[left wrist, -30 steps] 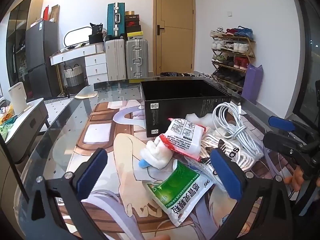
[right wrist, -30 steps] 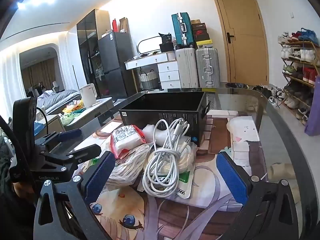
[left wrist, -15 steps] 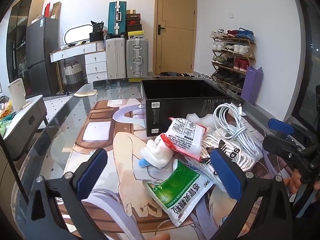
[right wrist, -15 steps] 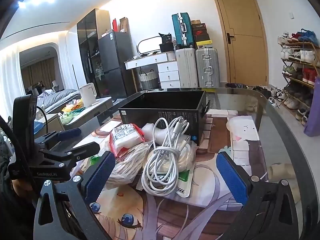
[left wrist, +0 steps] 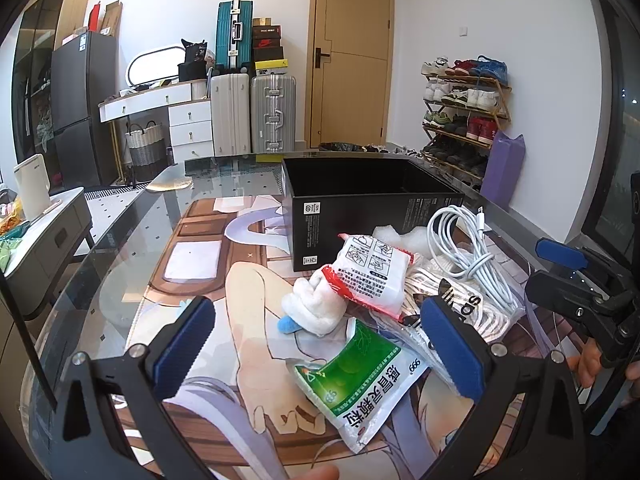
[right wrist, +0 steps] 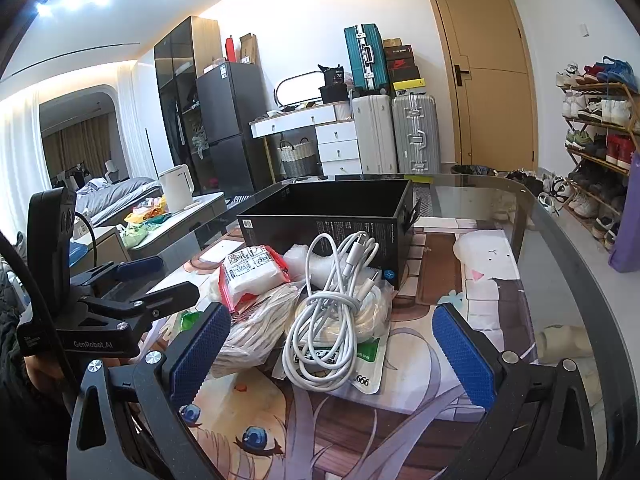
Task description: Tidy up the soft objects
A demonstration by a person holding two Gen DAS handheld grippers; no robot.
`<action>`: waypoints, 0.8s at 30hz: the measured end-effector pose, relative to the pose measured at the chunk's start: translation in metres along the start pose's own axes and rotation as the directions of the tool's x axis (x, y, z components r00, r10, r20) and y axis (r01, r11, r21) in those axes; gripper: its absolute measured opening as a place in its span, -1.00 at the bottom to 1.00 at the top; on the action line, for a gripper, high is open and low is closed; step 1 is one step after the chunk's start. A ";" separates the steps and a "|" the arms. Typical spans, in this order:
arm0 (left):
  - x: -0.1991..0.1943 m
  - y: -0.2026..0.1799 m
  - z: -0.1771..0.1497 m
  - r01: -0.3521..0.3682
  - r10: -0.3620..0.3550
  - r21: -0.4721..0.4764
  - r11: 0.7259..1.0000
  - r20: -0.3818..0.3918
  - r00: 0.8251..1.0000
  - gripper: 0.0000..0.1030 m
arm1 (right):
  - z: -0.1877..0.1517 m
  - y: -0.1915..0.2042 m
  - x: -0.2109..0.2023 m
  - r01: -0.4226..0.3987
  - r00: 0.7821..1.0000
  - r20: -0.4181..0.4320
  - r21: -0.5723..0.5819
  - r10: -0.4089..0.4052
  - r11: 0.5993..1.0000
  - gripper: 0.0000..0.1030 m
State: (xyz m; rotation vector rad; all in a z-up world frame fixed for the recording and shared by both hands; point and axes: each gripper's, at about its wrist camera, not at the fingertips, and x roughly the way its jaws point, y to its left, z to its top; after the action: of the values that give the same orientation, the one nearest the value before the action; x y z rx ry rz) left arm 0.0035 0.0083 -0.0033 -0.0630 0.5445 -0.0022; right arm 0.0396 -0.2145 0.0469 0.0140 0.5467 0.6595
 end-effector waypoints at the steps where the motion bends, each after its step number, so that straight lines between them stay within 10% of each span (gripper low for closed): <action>1: 0.000 0.000 0.000 0.000 0.000 0.001 1.000 0.000 1.000 1.00 | 0.000 0.000 0.000 0.001 1.000 -0.002 0.000 -0.001 1.000 0.99; 24: 0.001 -0.003 -0.002 0.000 0.000 0.003 1.000 -0.001 1.000 1.00 | -0.001 0.001 0.001 0.001 1.000 -0.002 -0.002 -0.001 1.000 0.99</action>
State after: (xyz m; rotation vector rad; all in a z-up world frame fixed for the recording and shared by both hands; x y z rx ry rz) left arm 0.0035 0.0050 -0.0056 -0.0603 0.5460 -0.0034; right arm 0.0390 -0.2137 0.0459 0.0111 0.5480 0.6596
